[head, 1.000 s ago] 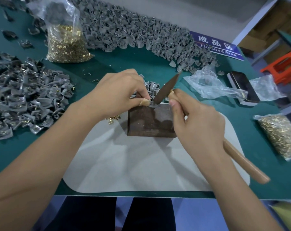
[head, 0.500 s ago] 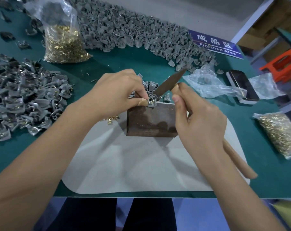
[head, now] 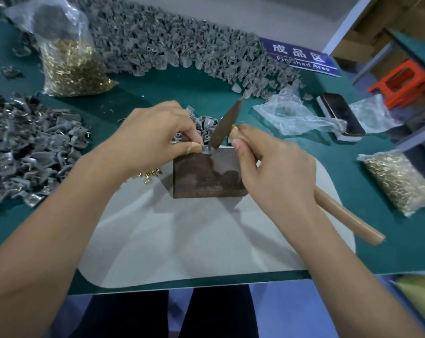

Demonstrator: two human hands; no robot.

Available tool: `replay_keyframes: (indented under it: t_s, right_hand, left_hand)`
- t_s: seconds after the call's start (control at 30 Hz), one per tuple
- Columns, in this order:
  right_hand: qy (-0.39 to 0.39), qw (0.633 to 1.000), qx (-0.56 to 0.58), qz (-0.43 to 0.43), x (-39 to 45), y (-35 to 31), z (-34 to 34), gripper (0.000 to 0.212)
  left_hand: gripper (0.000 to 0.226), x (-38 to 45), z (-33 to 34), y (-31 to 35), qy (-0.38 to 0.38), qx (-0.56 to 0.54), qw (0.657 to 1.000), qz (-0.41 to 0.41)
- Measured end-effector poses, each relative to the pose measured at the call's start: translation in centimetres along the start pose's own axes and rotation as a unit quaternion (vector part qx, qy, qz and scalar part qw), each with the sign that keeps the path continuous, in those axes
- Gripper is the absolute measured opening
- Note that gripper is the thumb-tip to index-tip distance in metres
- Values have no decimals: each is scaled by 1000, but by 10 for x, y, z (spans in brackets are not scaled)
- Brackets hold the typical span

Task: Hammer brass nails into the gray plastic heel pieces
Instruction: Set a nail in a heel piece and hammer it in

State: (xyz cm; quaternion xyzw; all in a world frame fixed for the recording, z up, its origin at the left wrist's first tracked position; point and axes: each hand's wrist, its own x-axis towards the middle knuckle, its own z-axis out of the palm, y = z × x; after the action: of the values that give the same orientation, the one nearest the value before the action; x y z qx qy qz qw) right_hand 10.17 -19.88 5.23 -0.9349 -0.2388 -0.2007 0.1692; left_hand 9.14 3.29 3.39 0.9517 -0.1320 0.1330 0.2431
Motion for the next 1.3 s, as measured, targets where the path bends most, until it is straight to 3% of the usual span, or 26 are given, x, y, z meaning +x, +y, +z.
replay_keyframes:
  t_s: [0.07,0.17,0.23,0.33,0.57,0.67,0.8,1.03,1.13,1.23,1.3]
  right_hand:
    - [28,999,34,18,0,0,-2,23]
    - [-29,1000,4,5,2,0,-1,25]
    - [-27,1000,-1,13,5,4,-2,26]
    - [8,994,73,79,12,15,-3,26]
    - [-85,951,99,281,27,61,22,28]
    - [-89,938,110,318,27,63,35,28]
    - [-55,936,133,321,25,60,40,24]
    - [-64,955,30,287,17,44,38,29]
    - [22,973,6,229,16,23,29,29]
    - [16,989,24,145,21,-10,24,24]
    - [7,995,52,85,21,-33,25,23]
  left_hand:
    - [7,1,0,-1,0,-4,1000,5]
    - [6,1,1,-3,4,-3,1000,3]
    - [8,1,2,-4,1,-6,1000,3]
    - [9,0,3,-5,11,-6,1000,19]
    - [7,0,12,0,82,-65,994,-24]
    - [6,-1,17,6,80,-56,995,-18]
    - [4,-1,22,8,71,-57,996,-10]
    - [9,0,28,8,89,-126,988,-32]
    - [3,-1,25,9,90,-137,986,-43]
    - [2,-10,14,6,124,-117,984,-58]
    - [6,-26,1,-2,186,-95,974,-88]
